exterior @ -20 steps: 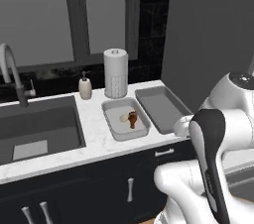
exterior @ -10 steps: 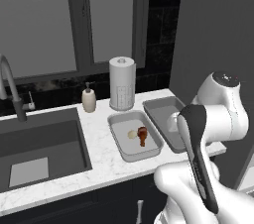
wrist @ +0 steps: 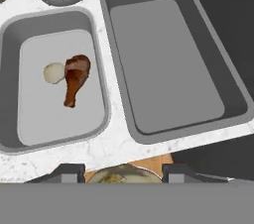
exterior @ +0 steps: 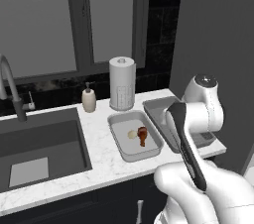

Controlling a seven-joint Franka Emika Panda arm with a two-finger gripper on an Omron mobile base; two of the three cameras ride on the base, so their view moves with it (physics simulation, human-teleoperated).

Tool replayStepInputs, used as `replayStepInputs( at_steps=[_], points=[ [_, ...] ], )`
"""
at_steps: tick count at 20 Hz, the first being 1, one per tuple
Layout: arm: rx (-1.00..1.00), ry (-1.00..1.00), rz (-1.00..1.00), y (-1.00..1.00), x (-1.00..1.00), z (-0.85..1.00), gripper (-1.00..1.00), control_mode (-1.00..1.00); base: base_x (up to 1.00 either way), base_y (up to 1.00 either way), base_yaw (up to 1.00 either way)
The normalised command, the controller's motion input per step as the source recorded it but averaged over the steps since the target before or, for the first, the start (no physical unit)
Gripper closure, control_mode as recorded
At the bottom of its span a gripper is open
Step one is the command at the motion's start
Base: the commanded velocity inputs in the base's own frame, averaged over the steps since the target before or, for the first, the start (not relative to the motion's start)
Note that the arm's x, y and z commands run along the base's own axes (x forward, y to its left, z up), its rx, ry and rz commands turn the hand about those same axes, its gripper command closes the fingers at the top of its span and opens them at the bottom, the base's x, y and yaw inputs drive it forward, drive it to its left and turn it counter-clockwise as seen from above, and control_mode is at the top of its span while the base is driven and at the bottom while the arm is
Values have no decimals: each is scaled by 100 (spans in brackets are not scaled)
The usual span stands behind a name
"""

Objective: Place one garlic and one chicken drumstick in each tupperware on the nearby counter, to pack two identical lunches.

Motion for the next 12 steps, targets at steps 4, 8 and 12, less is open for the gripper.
replayStepInputs(
  at_steps=[4,8,12],
  points=[
    [0,14,-2,-40,57,-15,100,-100,0,0,0],
    [0,1,-1,-3,56,-29,100,-100,0,0,0],
    [0,3,0,-8,53,-21,100,-100,0,0,0]
  ],
)
